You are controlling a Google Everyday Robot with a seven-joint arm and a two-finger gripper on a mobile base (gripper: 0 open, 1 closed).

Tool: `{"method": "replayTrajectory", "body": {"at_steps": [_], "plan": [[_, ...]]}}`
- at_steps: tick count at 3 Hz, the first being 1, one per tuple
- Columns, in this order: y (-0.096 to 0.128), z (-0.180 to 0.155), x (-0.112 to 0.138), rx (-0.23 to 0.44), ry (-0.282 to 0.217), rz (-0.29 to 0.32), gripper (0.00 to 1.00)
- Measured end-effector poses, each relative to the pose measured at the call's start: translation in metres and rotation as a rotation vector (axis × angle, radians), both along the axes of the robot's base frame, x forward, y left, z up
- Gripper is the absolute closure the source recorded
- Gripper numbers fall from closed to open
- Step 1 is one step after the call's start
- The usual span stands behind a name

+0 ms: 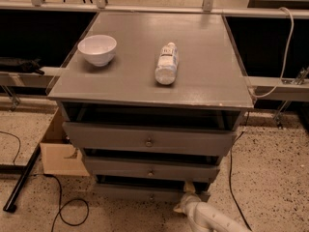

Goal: Open bottom drawer

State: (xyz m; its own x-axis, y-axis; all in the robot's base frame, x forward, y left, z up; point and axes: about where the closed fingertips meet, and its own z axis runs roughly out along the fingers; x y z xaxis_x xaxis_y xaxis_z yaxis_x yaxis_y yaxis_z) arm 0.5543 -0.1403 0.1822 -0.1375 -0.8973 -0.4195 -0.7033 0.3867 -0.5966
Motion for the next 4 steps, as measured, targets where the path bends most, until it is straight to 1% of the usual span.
{"method": "replayTrajectory", "body": {"at_steps": [1,2,3,4], "plan": [[-0.001,-0.002,-0.004,-0.013,0.007,0.007,0.33],[-0.013,-0.005,-0.028,-0.012,0.012,0.006,0.57],[-0.034,-0.013,-0.075,0.012,0.029,-0.009,0.79],[-0.076,-0.025,-0.137,0.043,0.056,-0.078,1.0]]}}
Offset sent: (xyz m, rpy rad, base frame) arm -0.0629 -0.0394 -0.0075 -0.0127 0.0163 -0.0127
